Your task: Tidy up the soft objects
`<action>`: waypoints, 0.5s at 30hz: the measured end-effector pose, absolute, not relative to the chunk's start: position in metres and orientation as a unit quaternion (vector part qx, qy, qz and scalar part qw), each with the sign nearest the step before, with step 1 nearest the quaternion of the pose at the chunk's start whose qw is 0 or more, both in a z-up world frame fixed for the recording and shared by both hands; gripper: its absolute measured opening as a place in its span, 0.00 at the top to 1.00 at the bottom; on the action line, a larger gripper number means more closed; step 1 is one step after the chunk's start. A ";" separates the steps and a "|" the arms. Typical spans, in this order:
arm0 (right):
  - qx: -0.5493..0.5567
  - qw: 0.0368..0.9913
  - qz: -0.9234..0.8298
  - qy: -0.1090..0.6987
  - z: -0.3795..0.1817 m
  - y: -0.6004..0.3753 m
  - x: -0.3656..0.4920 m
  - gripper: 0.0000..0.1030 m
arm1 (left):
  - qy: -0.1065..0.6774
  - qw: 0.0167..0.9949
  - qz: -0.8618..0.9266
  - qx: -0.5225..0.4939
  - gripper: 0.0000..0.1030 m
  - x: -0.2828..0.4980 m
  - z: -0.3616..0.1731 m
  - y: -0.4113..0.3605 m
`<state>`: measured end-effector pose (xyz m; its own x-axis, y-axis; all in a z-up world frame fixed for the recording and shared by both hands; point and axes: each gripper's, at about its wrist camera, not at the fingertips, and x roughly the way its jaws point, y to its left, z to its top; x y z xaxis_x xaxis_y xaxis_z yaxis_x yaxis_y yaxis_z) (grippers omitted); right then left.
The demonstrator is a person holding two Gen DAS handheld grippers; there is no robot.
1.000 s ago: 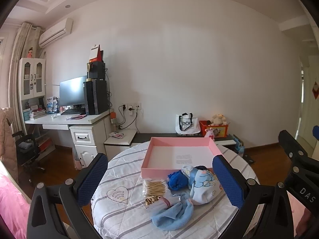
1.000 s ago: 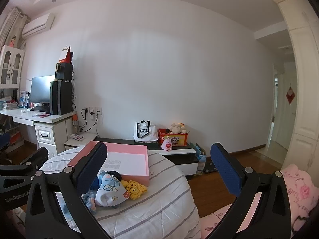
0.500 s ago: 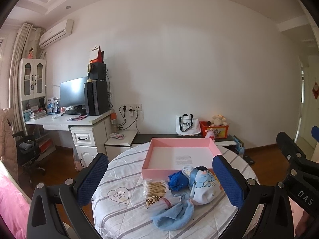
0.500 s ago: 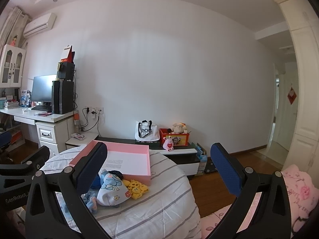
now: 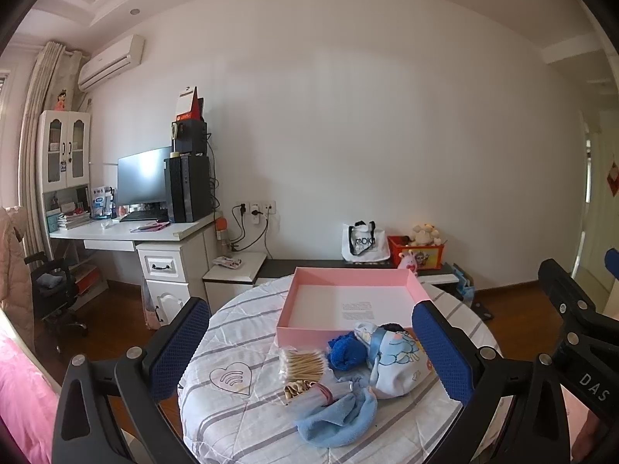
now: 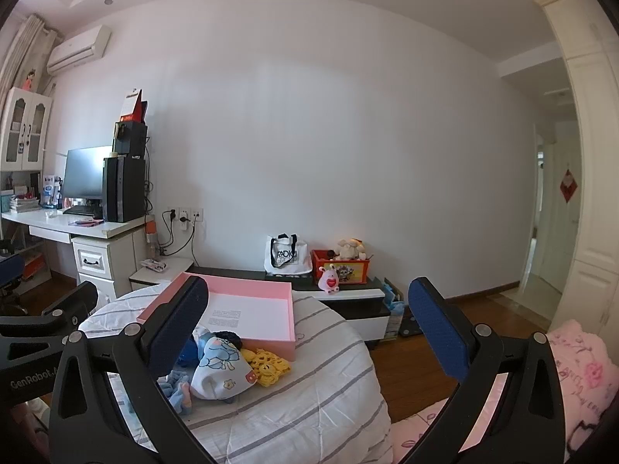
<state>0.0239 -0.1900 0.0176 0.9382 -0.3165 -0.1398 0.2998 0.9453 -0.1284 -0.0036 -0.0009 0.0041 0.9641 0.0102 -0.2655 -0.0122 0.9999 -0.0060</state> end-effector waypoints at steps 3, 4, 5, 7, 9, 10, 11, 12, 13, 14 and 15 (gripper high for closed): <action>-0.053 0.983 -0.156 0.080 0.018 -0.190 0.024 0.00 | 0.133 0.991 0.007 -0.004 0.00 -0.003 0.004 -0.001; -0.053 0.983 -0.156 0.080 0.019 -0.190 0.023 0.00 | 0.133 0.991 0.007 -0.004 0.00 -0.003 0.004 -0.002; -0.053 0.983 -0.156 0.080 0.019 -0.190 0.023 0.00 | 0.133 0.991 0.007 -0.004 0.00 -0.003 0.004 -0.002; -0.052 0.983 -0.155 0.080 0.018 -0.190 0.023 0.00 | 0.134 0.991 0.007 -0.004 0.00 -0.003 0.003 -0.002; -0.052 0.983 -0.154 0.081 0.019 -0.191 0.024 0.00 | 0.134 0.991 0.007 -0.003 0.00 -0.003 0.003 -0.002; -0.052 0.983 -0.154 0.082 0.019 -0.191 0.024 0.00 | 0.134 0.991 0.007 -0.003 0.00 -0.003 0.003 -0.002; -0.053 0.983 -0.154 0.081 0.019 -0.190 0.024 0.00 | 0.134 0.991 0.008 -0.004 0.00 -0.003 0.003 -0.002; -0.052 0.983 -0.155 0.081 0.019 -0.191 0.024 0.00 | 0.134 0.991 0.008 -0.004 0.00 -0.003 0.003 -0.003; -0.052 0.983 -0.155 0.081 0.019 -0.191 0.024 0.00 | 0.134 0.991 0.008 -0.004 0.00 -0.003 0.003 -0.002; -0.052 0.983 -0.154 0.082 0.019 -0.191 0.024 0.00 | 0.134 0.991 0.008 -0.003 0.00 -0.003 0.003 -0.002; -0.052 0.983 -0.154 0.082 0.019 -0.191 0.024 0.00 | 0.134 0.991 0.008 -0.003 0.00 -0.003 0.003 -0.002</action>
<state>0.0244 -0.1905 0.0188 0.9390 -0.3119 -0.1449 0.2948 0.9469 -0.1280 -0.0026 -0.0022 0.0030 0.9640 0.0150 -0.2655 -0.0168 0.9998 -0.0044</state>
